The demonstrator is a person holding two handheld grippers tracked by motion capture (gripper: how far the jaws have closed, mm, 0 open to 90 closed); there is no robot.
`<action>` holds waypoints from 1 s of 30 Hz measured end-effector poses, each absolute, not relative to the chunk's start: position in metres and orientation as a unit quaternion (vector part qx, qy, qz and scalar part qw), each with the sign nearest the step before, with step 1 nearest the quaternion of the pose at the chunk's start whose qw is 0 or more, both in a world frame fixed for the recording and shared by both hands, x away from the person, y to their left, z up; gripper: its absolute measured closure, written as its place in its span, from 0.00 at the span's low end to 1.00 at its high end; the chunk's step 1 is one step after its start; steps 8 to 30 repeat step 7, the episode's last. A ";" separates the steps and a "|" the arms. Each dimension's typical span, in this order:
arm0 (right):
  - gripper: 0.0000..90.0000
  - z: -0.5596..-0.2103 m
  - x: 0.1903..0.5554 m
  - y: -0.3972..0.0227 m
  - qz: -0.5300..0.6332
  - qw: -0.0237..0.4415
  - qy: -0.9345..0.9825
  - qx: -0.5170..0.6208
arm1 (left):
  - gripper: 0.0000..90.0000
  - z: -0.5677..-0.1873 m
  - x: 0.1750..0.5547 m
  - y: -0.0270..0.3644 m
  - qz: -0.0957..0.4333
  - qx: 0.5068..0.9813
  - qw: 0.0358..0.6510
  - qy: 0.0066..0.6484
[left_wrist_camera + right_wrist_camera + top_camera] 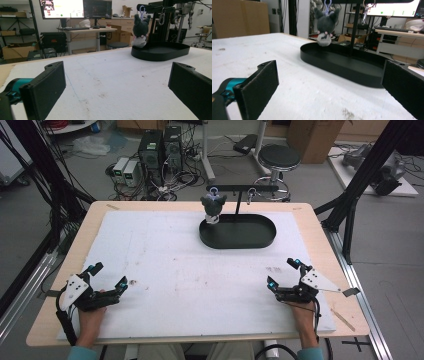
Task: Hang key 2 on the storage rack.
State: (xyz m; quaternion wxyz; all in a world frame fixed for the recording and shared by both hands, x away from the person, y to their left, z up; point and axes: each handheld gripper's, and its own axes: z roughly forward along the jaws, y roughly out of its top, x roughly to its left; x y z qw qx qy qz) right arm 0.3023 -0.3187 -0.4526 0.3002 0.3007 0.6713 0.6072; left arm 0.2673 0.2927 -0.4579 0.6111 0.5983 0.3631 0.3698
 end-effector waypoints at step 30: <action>0.01 -0.455 0.301 -0.319 0.610 0.309 0.667 0.296 | 0.02 -0.458 0.267 0.293 0.371 0.597 0.612 0.363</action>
